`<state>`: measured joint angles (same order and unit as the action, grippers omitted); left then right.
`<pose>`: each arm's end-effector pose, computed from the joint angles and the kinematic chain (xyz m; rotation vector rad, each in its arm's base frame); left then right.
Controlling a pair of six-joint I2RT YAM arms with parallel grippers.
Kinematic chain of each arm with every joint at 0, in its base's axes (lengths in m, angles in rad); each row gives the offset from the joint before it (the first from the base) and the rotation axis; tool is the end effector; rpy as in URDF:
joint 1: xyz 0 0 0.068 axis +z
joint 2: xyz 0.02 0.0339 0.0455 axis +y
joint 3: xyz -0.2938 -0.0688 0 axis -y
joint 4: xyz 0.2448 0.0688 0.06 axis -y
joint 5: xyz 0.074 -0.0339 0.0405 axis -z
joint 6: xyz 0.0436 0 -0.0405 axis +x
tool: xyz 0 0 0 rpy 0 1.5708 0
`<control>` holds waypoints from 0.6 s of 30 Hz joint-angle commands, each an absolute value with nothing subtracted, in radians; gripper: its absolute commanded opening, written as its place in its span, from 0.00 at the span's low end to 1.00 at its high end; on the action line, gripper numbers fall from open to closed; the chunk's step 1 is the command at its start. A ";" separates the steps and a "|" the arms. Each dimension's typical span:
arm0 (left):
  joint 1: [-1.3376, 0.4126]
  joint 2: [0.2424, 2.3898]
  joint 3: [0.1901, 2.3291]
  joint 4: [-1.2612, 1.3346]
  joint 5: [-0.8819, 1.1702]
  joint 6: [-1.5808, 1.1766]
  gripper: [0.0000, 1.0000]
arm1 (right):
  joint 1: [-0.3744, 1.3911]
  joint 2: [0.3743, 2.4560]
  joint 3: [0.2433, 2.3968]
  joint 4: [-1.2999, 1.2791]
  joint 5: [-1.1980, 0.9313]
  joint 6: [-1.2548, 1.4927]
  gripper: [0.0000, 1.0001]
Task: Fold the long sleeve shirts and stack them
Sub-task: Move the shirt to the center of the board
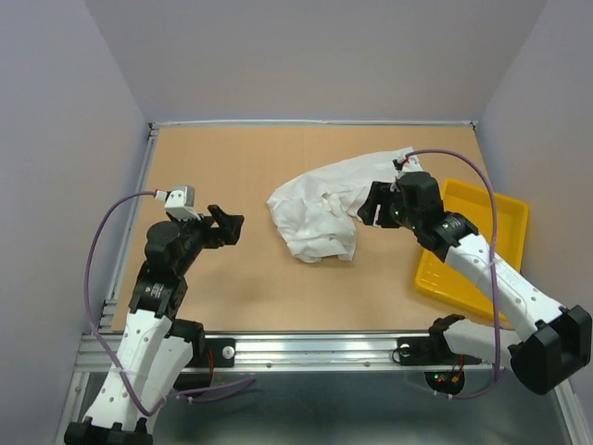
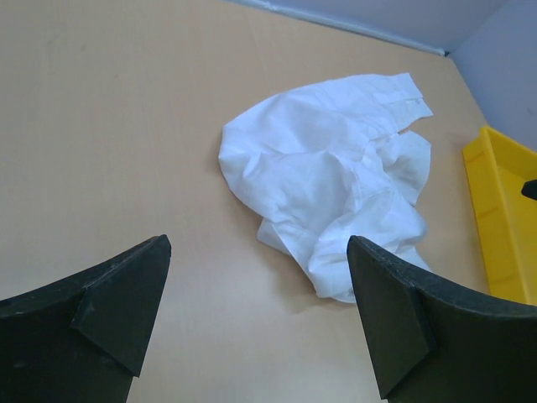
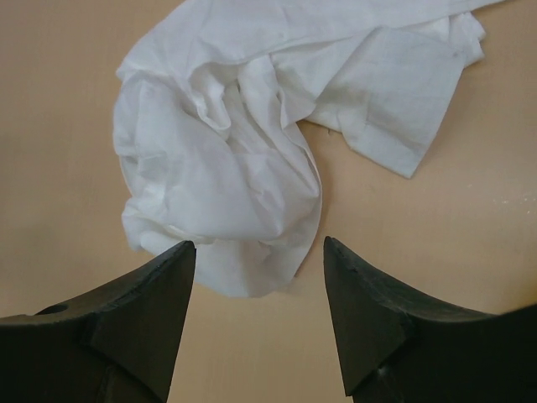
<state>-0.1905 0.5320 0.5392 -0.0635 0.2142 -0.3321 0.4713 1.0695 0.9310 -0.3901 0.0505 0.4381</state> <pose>0.1235 -0.0333 0.3177 0.0505 1.6560 -0.5737 0.2069 0.1029 0.3375 -0.0045 2.1375 0.4903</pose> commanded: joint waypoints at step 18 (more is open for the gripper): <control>-0.331 1.153 0.699 0.126 0.152 -0.591 0.99 | 0.540 1.394 0.905 -0.166 -0.253 0.261 0.67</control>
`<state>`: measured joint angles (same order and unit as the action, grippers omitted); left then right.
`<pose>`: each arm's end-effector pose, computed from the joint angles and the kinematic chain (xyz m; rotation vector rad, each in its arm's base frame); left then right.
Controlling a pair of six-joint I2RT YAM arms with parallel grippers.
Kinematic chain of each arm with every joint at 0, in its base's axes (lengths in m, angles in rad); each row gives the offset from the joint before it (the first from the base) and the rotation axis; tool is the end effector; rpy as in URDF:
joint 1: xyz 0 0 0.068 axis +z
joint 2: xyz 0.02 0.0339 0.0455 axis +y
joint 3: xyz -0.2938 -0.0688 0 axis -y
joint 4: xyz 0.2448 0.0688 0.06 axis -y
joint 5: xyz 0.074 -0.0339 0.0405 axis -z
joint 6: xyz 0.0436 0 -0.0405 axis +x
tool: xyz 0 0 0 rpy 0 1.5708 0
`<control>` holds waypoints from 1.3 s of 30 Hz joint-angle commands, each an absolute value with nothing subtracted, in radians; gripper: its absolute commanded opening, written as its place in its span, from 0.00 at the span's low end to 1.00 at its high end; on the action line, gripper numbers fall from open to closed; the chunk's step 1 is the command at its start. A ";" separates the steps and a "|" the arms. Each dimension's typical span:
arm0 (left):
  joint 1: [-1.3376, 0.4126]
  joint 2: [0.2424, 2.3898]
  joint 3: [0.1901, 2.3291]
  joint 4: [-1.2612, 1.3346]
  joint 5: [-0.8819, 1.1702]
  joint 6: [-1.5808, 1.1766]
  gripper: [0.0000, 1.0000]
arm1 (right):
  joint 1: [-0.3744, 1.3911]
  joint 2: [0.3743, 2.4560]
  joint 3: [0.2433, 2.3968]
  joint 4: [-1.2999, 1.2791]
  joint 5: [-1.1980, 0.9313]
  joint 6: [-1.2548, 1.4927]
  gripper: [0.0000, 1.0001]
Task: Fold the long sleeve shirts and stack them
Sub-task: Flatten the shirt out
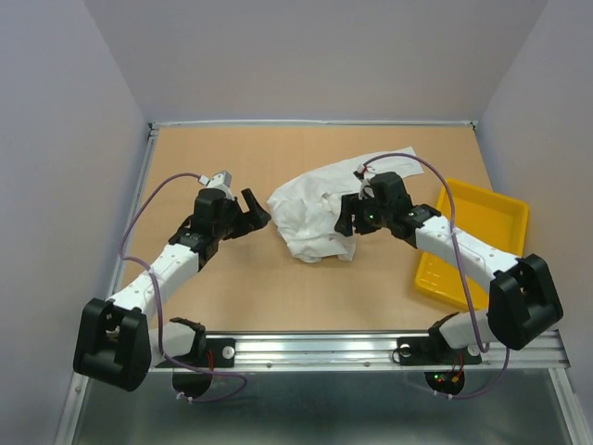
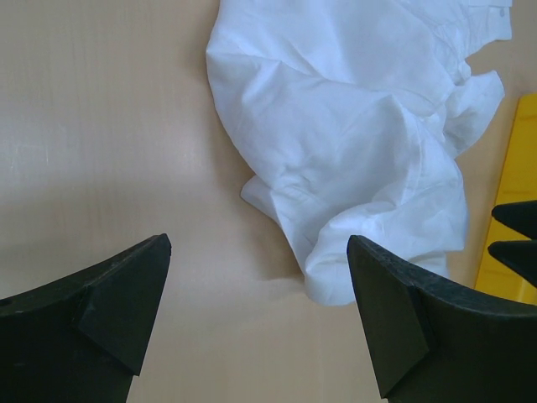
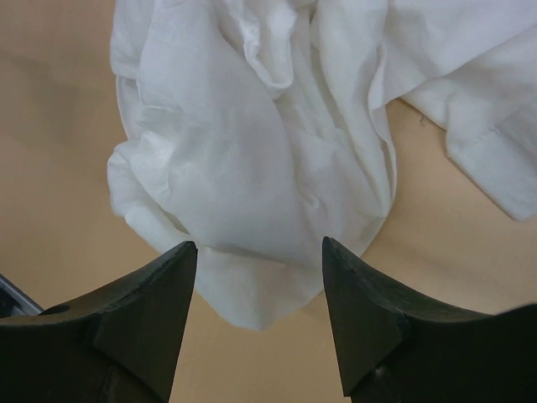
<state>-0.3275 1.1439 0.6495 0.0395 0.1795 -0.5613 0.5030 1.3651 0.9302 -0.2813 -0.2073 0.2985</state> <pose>0.2317 -0.0869 0.2662 -0.1275 2.0948 -0.7325 0.2544 0.1502 0.2758 -0.3510 2.3292 0.6433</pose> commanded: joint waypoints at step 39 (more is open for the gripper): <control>-0.390 1.229 0.755 0.028 0.051 -0.670 0.99 | 0.608 1.210 0.848 -0.302 0.106 0.572 0.77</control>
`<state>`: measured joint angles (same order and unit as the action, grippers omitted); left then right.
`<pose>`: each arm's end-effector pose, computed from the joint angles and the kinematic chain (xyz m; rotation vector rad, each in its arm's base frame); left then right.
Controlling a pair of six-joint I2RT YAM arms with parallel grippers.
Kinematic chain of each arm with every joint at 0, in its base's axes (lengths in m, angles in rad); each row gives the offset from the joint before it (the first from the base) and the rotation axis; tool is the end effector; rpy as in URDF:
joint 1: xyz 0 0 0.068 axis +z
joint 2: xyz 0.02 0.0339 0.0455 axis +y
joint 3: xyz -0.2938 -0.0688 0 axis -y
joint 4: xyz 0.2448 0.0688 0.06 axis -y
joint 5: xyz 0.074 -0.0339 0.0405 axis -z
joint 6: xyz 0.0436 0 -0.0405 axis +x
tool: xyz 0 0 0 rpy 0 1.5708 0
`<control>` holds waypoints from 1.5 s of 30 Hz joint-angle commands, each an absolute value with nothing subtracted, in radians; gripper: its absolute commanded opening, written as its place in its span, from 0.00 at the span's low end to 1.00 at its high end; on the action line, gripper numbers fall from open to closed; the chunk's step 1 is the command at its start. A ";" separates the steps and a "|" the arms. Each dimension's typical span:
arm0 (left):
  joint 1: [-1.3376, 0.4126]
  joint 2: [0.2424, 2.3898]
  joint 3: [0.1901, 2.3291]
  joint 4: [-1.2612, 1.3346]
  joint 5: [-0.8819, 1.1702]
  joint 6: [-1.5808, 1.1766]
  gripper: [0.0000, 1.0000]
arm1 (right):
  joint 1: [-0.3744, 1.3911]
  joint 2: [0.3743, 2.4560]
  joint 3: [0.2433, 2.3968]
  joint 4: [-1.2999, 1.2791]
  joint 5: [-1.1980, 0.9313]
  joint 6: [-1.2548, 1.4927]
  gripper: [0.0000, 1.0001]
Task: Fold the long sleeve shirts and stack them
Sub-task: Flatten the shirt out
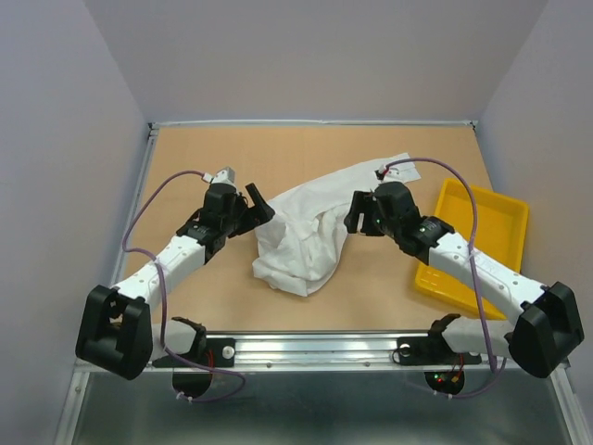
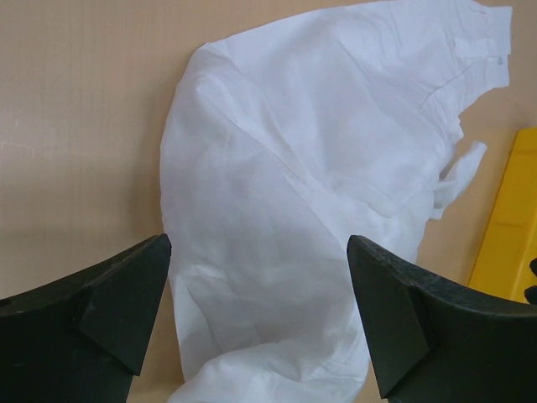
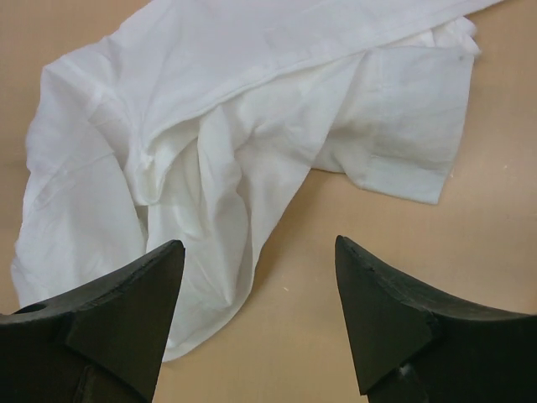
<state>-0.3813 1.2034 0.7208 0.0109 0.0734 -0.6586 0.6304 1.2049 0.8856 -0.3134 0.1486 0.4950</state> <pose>0.2437 -0.1011 0.2738 -0.2457 2.1053 -0.7124 0.2143 0.1484 0.2987 -0.0670 2.2337 0.4631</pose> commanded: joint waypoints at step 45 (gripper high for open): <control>-0.172 1.353 0.976 0.049 -0.112 -0.534 0.00 | 0.466 1.125 1.137 -0.277 0.230 0.388 0.01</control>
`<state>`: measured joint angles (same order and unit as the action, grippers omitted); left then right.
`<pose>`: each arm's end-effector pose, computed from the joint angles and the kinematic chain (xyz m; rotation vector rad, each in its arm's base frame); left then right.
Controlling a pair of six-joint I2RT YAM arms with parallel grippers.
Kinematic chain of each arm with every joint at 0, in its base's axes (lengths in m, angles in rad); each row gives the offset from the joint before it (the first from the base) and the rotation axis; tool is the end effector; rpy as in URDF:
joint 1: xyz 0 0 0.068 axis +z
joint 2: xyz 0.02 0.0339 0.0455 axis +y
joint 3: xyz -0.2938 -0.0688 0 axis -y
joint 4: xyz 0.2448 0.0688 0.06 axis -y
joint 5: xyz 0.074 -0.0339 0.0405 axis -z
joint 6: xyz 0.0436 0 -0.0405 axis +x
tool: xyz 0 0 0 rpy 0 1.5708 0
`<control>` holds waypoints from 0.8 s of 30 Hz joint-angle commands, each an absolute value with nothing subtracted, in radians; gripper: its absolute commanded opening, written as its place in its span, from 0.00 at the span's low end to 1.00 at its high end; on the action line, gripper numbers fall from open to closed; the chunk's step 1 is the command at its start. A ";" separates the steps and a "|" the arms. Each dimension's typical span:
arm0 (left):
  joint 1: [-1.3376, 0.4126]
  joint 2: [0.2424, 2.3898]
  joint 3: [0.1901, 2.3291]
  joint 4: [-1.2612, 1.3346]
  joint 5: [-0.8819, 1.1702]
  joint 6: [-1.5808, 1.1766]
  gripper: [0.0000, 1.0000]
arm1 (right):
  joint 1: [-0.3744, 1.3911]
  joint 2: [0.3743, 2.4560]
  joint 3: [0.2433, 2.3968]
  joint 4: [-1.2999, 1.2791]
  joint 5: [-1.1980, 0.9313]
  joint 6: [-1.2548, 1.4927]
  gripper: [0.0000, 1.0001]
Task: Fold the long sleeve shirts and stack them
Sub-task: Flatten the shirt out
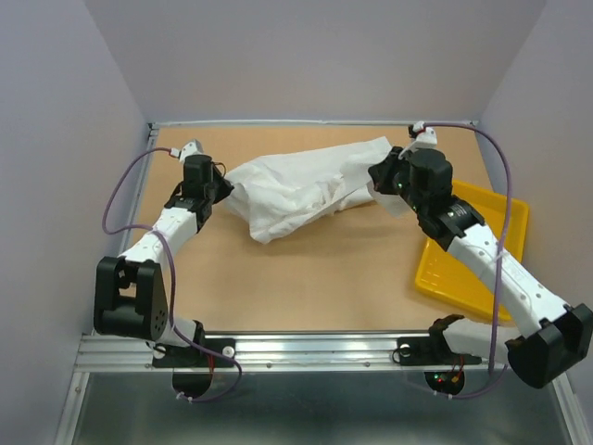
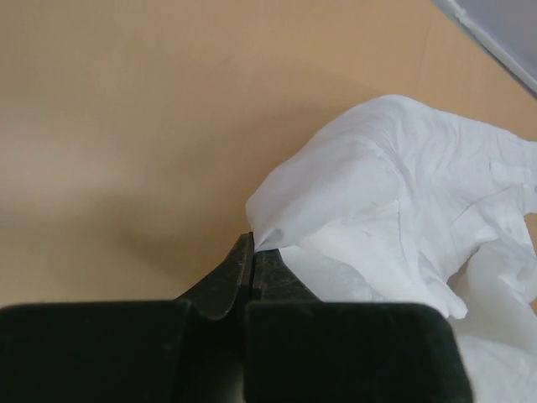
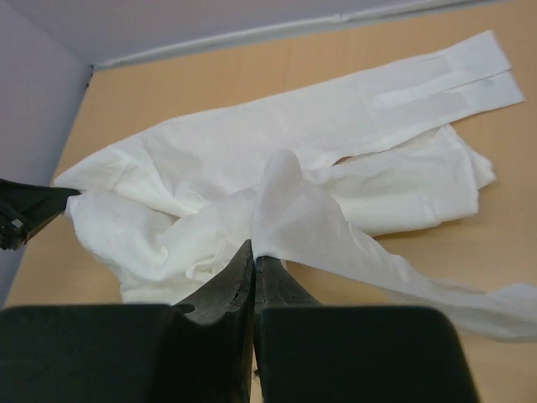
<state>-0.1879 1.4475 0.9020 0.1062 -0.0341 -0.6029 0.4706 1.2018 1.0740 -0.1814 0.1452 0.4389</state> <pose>0.3251 -0.0603 0.2793 -0.4421 1.9928 -0.4671 0.2489 0.1196 0.3802 0.0709 1.9045 0.4862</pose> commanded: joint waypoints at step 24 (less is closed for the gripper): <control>-0.161 1.238 1.101 -0.241 -0.382 -0.385 0.01 | 0.466 0.968 1.130 -0.512 0.207 0.393 0.02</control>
